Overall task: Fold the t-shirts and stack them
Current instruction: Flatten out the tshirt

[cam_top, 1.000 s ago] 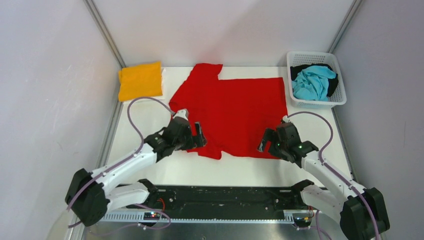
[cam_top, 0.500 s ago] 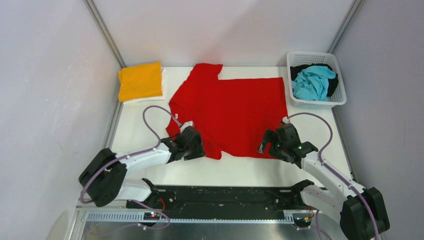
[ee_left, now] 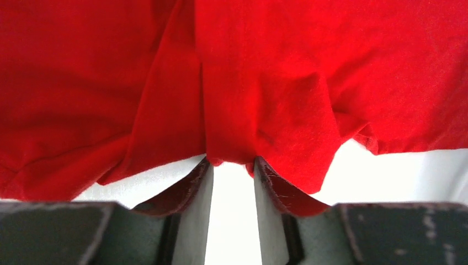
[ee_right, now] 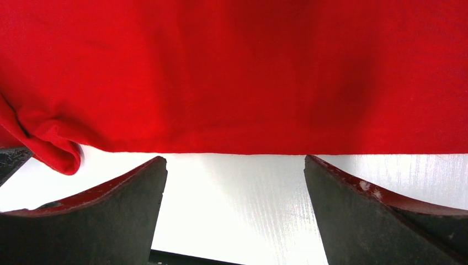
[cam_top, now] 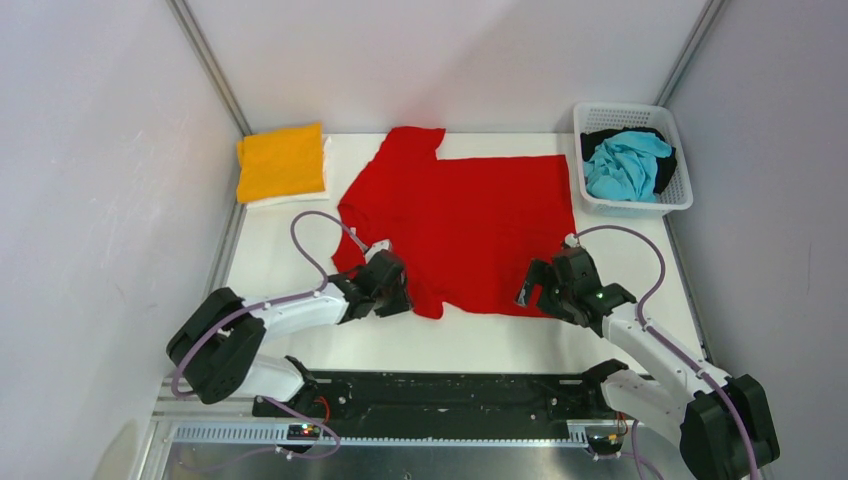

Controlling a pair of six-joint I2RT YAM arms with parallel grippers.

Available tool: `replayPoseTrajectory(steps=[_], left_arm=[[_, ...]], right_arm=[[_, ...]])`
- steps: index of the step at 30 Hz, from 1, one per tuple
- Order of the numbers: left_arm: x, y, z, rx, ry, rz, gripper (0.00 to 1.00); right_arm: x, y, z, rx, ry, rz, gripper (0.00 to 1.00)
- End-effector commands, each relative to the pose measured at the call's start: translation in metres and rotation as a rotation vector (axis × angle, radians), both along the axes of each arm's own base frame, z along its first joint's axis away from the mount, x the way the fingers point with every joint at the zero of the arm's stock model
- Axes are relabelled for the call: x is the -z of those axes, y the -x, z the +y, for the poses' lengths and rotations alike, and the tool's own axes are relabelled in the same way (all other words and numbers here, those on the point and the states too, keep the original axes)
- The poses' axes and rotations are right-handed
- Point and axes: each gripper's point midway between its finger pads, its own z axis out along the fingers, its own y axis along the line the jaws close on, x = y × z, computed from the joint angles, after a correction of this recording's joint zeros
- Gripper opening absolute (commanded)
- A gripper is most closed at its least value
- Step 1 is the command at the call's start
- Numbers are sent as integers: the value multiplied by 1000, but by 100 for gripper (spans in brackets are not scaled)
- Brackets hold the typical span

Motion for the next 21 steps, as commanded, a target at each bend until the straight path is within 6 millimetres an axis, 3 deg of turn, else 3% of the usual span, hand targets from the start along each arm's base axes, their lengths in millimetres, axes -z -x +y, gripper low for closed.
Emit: replayPoseTrajectory(steps=[1, 10, 16, 21], left_arm=[[-4, 2, -5, -8, 34, 4, 34], [0, 15, -3, -13, 51, 29, 1], [-1, 15, -9, -4, 61, 42, 0], [-4, 40, 2, -2, 100, 75, 0]], right_arm=[[-3, -5, -1, 1, 5, -30, 98], [-1, -4, -1, 1, 8, -25, 98], [1, -3, 0, -1, 7, -20, 99], [-1, -3, 1, -5, -2, -23, 99]])
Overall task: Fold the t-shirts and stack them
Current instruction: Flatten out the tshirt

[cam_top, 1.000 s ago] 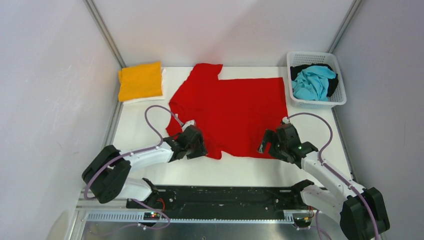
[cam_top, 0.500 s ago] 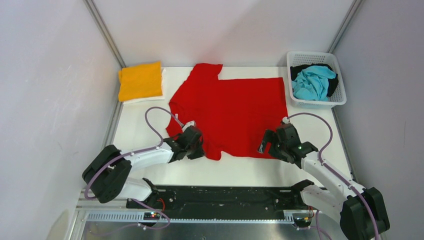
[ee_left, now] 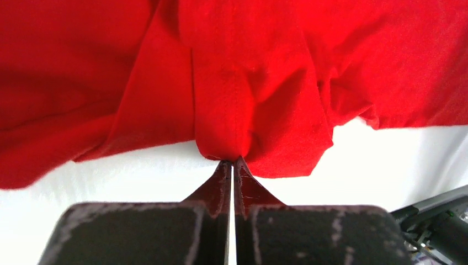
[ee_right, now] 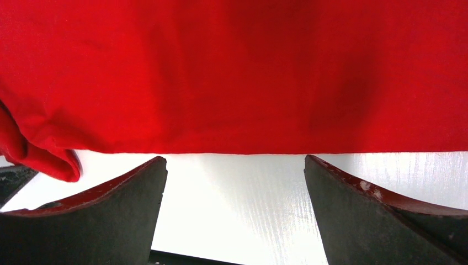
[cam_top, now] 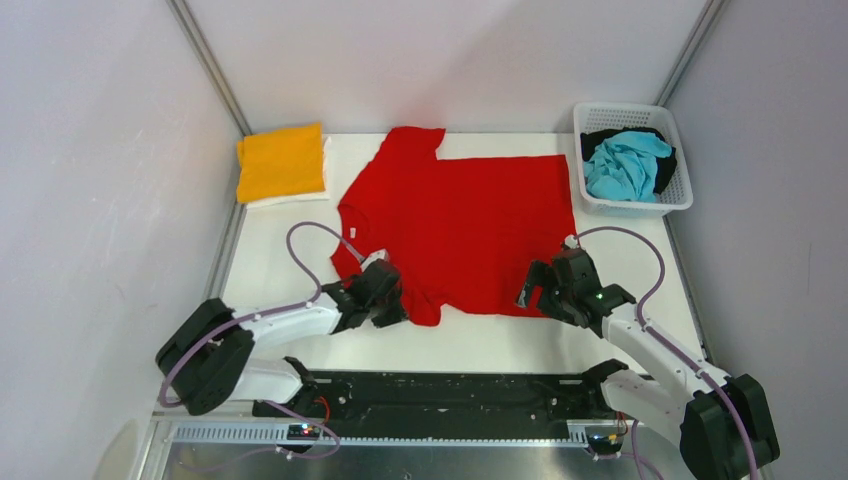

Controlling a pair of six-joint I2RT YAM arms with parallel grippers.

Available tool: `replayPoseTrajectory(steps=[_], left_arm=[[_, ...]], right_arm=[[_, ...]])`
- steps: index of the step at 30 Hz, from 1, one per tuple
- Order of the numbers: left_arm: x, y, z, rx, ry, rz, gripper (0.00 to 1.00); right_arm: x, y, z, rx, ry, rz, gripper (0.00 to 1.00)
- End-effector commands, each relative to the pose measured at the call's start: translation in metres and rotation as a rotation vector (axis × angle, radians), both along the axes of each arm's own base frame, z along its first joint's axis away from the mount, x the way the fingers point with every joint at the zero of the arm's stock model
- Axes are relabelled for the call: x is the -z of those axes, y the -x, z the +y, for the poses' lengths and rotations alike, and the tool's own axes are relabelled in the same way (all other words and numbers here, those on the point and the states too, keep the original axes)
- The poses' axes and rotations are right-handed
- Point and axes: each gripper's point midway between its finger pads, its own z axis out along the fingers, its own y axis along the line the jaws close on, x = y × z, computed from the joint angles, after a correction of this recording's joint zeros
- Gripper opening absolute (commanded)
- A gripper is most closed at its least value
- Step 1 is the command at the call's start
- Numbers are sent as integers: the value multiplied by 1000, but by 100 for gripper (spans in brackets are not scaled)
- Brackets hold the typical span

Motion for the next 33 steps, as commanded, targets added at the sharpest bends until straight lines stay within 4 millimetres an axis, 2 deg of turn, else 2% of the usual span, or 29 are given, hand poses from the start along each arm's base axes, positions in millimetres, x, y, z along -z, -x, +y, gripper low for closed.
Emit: replayPoseTrajectory(steps=[1, 3, 5, 8, 20, 22, 23, 24, 25, 26, 27, 29, 33], left_arm=[[-3, 28, 11, -7, 41, 43, 0], [3, 41, 17, -7, 49, 71, 0], [11, 62, 18, 12, 77, 141, 0], [18, 82, 17, 18, 94, 205, 0], [10, 139, 3, 50, 96, 353, 0], [2, 145, -6, 99, 114, 354, 14], [-8, 147, -14, 141, 132, 339, 37], [-14, 149, -19, 183, 136, 320, 49], [-29, 152, -31, 243, 161, 291, 69], [-35, 154, -33, 296, 152, 262, 78], [-49, 157, -43, 343, 164, 232, 93], [-60, 157, -43, 389, 141, 183, 99], [-85, 140, -43, 437, 120, 38, 100]], right_arm=[[-4, -6, 3, -9, -10, -31, 98], [-4, -5, 5, -18, -16, -28, 98], [-4, -4, 6, -25, -19, -27, 98], [-5, -3, 12, -44, -38, -26, 98], [2, 0, 22, -84, -58, 2, 98], [4, 1, 23, -87, -56, 7, 98], [4, 1, 23, -88, -55, 9, 98], [5, 1, 23, -88, -53, 9, 98], [5, 1, 23, -89, -53, 10, 98], [4, 0, 23, -89, -53, 8, 98], [4, 0, 23, -92, -53, 5, 98], [3, 0, 23, -94, -52, 2, 98], [-1, 0, 23, -98, -55, -18, 98]])
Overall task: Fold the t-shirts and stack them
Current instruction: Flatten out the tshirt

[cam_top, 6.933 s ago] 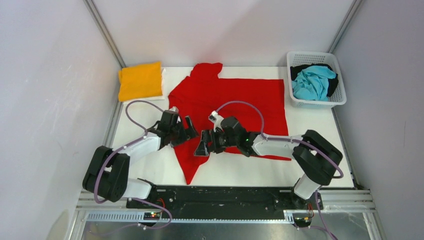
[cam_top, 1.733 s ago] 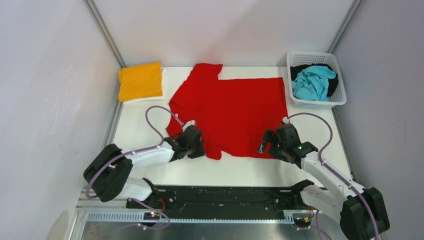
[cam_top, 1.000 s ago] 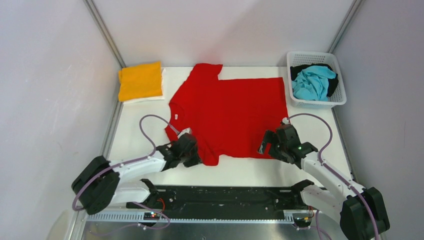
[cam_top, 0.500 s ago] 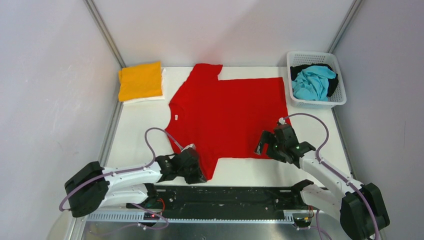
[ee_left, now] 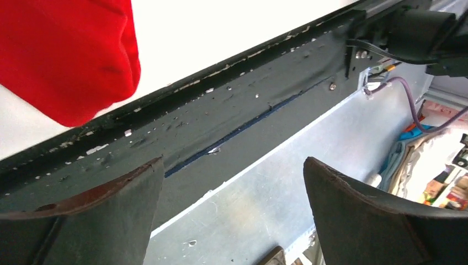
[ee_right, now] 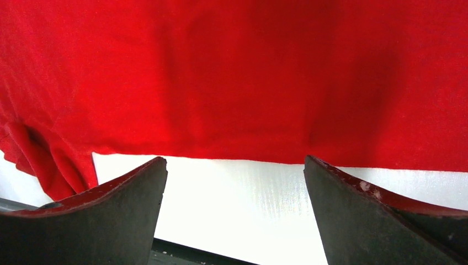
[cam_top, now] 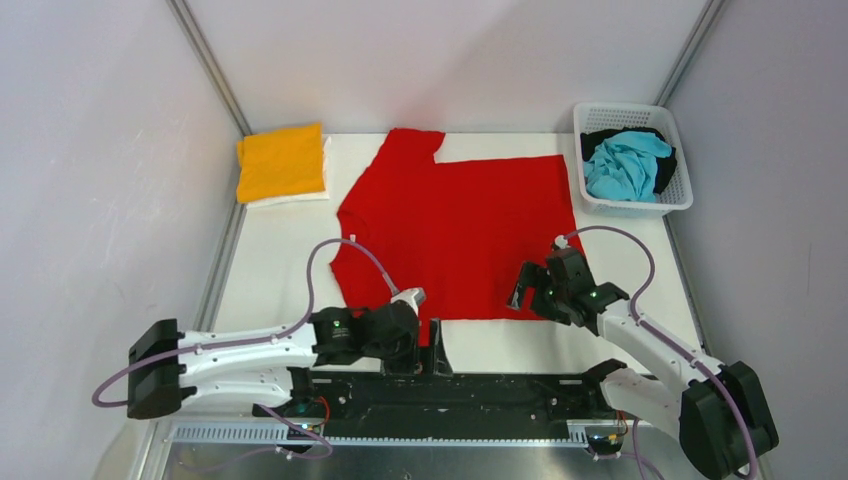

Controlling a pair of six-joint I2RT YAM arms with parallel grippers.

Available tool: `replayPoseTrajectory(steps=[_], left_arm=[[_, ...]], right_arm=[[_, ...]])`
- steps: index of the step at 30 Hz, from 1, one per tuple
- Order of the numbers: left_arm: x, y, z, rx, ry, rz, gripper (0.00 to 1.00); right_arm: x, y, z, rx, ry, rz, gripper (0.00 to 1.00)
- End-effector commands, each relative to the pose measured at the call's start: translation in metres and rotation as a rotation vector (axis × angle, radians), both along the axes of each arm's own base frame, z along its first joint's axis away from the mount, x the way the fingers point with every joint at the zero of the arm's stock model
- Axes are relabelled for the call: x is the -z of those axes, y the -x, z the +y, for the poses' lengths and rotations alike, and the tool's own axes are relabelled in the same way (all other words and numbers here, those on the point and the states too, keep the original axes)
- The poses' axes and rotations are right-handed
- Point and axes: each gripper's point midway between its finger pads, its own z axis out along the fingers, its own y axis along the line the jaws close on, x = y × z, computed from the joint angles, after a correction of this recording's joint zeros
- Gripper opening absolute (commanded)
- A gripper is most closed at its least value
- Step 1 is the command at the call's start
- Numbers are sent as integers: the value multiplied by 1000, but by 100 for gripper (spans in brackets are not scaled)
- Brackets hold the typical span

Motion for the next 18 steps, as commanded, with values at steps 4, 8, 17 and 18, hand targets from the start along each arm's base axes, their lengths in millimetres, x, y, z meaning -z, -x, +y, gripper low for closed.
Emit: replayPoseTrajectory(steps=[4, 8, 17, 18], left_arm=[[-37, -59, 26, -85, -77, -324, 100], [-15, -118, 64, -327, -224, -399, 100], [12, -127, 26, -195, -179, -352, 100], [16, -123, 22, -174, -168, -337, 100]], right_arm=[[-14, -4, 1, -19, -15, -77, 98], [-20, -6, 2, -21, -27, -99, 99], [-15, -8, 2, 5, -22, -81, 99], [-12, -7, 2, 4, -17, -73, 99]])
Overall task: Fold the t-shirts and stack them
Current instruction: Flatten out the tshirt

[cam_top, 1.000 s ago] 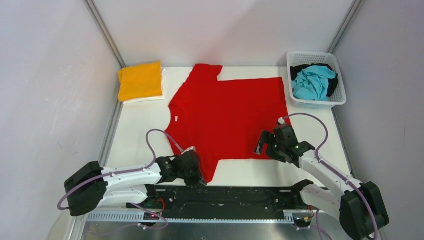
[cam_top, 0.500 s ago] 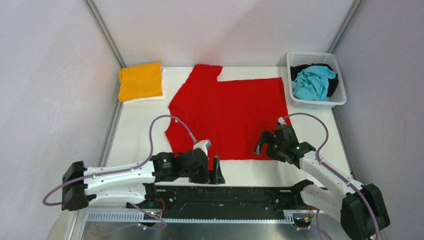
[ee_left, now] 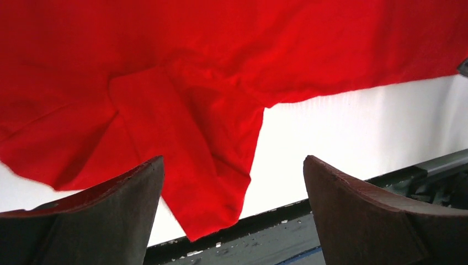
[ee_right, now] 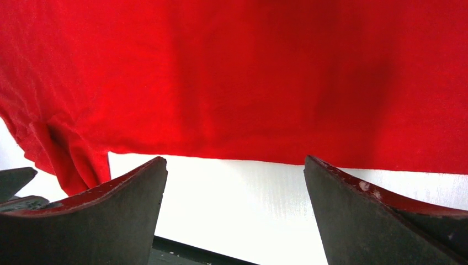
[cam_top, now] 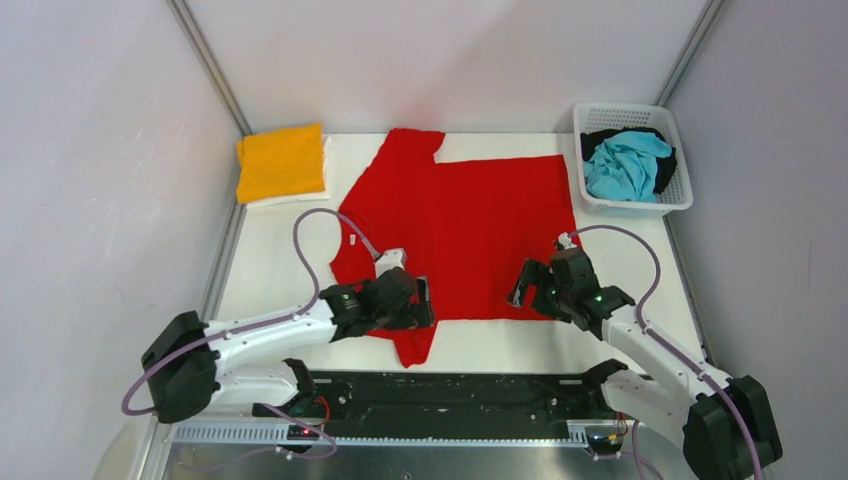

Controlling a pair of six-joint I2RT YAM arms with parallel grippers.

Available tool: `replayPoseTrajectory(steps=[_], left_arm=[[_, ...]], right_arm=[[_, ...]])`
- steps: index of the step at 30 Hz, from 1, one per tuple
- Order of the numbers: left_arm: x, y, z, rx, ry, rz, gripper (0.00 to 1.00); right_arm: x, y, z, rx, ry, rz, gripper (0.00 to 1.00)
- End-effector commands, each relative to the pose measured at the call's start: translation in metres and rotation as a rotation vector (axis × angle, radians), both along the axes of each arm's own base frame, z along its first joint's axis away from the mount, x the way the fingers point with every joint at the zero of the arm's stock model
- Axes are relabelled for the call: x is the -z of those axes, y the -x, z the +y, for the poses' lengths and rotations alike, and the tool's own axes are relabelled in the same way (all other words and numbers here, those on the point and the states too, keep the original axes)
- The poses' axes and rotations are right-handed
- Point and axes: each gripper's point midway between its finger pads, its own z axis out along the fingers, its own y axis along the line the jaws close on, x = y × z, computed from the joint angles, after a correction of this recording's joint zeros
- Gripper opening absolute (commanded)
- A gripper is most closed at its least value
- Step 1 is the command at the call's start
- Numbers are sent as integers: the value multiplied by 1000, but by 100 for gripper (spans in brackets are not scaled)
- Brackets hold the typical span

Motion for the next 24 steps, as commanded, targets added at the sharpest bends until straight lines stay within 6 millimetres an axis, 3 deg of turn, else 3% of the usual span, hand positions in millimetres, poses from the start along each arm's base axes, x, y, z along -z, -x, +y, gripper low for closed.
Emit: replayPoseTrajectory(steps=[1, 7, 9, 12, 17, 23, 24], left_arm=[[15, 2, -21, 101, 25, 18, 100], [52, 32, -24, 154, -19, 157, 100], [65, 48, -18, 161, -34, 220, 100], [85, 76, 7, 125, -85, 306, 100], [77, 115, 26, 86, -87, 390, 100], [52, 160, 14, 197, -27, 484, 100], [53, 166, 20, 198, -56, 509, 100]], right_arm=[[4, -4, 0, 6, 15, -3, 99], [9, -3, -3, 12, 39, 12, 99], [11, -3, -5, 15, 45, 17, 99], [13, -1, -6, 17, 53, 29, 99], [17, -1, -6, 20, 58, 44, 99], [20, -2, -7, 24, 60, 51, 99], [20, -3, -7, 25, 61, 52, 99]])
